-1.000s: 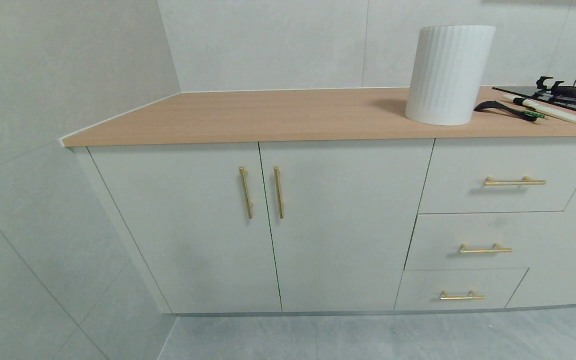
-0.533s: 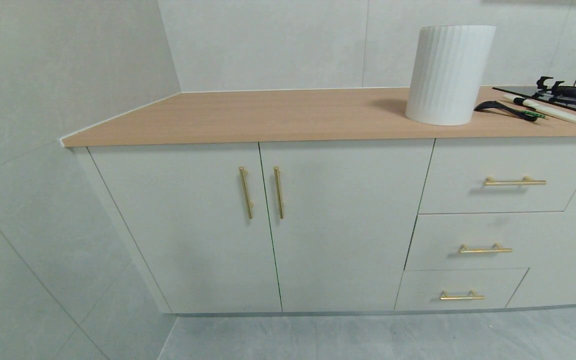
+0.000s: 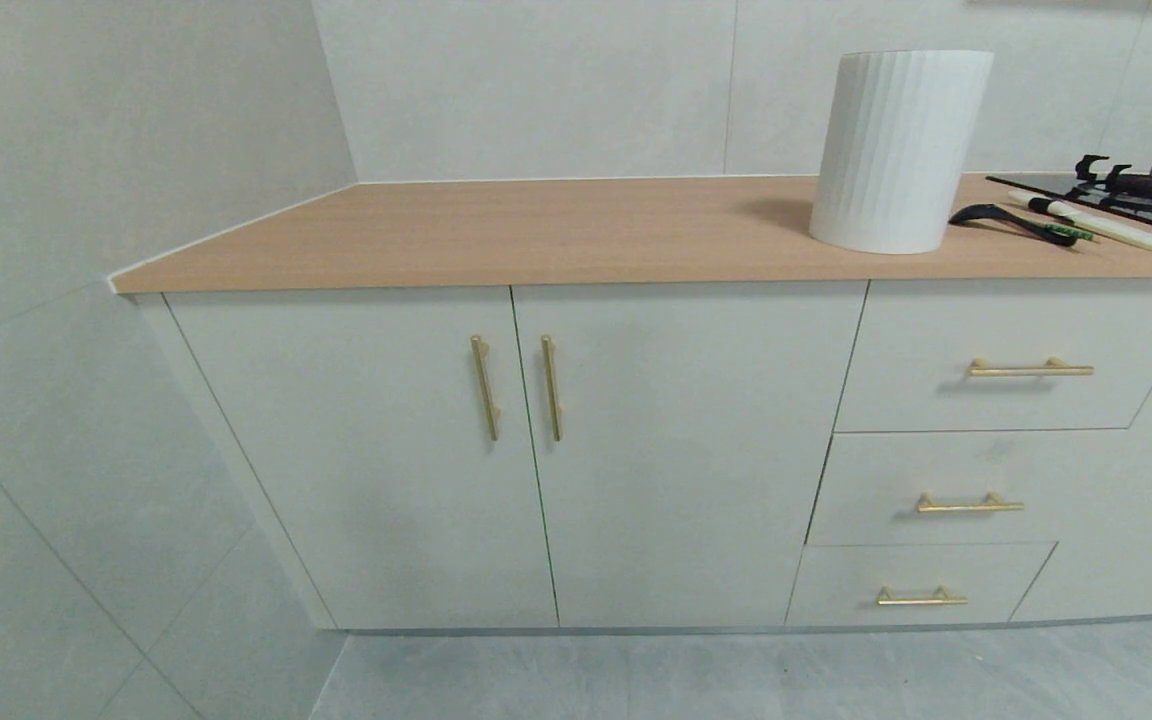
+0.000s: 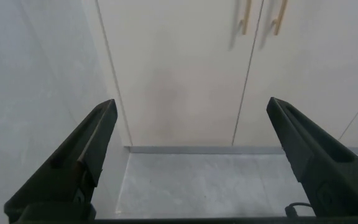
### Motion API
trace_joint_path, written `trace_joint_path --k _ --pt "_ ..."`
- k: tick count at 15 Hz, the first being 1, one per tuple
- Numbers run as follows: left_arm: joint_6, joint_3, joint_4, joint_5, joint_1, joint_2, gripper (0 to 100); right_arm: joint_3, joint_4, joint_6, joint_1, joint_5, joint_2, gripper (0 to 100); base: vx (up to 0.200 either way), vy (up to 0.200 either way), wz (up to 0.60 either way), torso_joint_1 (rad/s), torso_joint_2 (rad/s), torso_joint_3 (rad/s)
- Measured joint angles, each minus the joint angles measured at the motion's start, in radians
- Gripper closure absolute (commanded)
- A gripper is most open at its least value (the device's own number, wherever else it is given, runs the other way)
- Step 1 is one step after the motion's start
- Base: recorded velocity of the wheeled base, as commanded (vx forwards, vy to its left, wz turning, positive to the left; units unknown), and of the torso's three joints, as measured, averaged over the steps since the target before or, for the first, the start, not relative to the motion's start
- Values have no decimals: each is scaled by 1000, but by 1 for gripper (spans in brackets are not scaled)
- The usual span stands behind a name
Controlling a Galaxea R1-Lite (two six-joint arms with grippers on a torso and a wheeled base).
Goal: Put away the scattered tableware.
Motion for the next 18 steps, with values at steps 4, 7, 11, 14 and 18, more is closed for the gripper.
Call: trace_joint_path --k 4,7,11,14,18 --pt "0 0 -1 0 1 0 0 0 0 1 0 0 0 0 0 -200 0 2 2 1" --pt "0 0 -1 0 1 0 0 0 0 0 0 0 0 0 0 -200 0 5 1 6" --pt "0 0 -1 0 0 0 0 0 0 13 0 0 0 0 0 -200 0 0 1 2" --pt "0 0 0 0 1 0 0 0 0 14 1 0 1 0 0 0 0 0 0 0" --pt "1 0 -1 0 1 0 0 0 0 14 0 0 1 0 0 0 0 0 0 0"
